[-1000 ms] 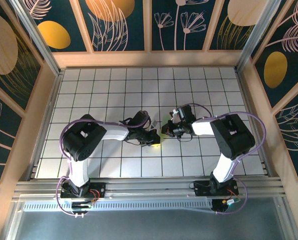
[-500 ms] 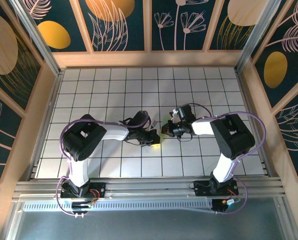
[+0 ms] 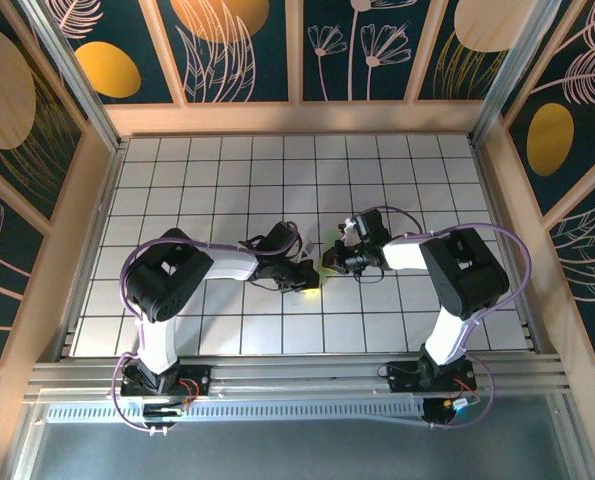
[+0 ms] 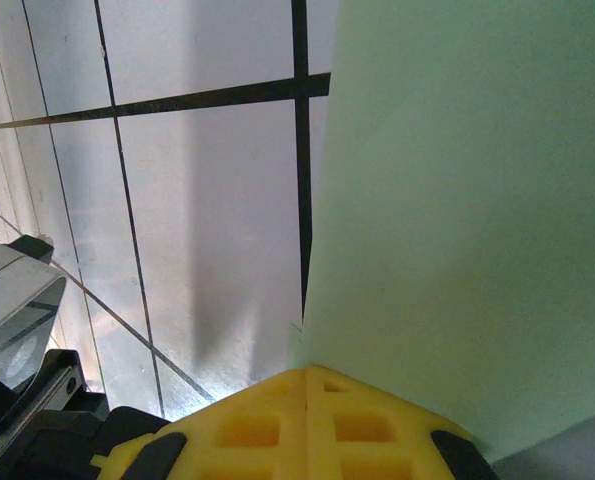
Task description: Fold a paper plane with a square sheet of paper (fold left side to right side)
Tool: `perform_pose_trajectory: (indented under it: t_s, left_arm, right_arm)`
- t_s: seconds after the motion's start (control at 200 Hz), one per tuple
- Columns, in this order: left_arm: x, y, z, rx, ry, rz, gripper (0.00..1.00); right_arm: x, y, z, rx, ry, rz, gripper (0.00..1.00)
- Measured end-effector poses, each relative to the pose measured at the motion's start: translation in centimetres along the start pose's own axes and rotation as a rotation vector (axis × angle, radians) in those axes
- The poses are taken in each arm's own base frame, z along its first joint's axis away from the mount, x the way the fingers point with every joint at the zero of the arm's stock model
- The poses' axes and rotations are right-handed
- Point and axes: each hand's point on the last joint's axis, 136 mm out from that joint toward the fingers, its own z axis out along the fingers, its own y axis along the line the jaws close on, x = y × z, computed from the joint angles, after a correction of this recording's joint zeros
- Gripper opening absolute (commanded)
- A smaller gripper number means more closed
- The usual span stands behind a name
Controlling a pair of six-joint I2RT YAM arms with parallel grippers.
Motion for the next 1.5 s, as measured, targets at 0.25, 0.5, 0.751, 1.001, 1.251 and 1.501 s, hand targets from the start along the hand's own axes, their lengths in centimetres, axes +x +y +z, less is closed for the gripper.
perform_pose_trajectory:
  t_s: [0.25, 0.5, 0.751, 1.001, 1.251, 1.501]
  left_arm:
    - [0.2, 0.0, 0.1, -0.013, 0.005, 0.032, 0.0]
    - [0.3, -0.2, 0.1, -0.023, -0.006, 0.05, 0.0]
    - [1.1, 0.0, -0.1, -0.034, -0.001, 0.052, 0.0]
    - [2.2, 0.1, -0.2, -0.036, 0.022, 0.048, 0.0]
    - [2.1, -1.4, -1.7, 0.001, -0.005, 0.033, 0.0]
    - [-0.8, -2.6, -2.9, 0.053, -0.062, 0.033, 0.0]
  right_arm:
    - [0.0, 0.0, 0.0, 0.004, 0.0, 0.001, 0.0]
    - [0.0, 0.0, 0.0, 0.007, 0.001, 0.003, 0.0]
    - [0.0, 0.0, 0.0, 0.012, 0.004, 0.004, 0.0]
    - [0.0, 0.0, 0.0, 0.014, 0.004, -0.001, 0.0]
    - [0.0, 0.0, 0.0, 0.018, 0.006, -0.009, 0.0]
    - [0.0, 0.0, 0.0, 0.019, 0.007, -0.008, 0.0]
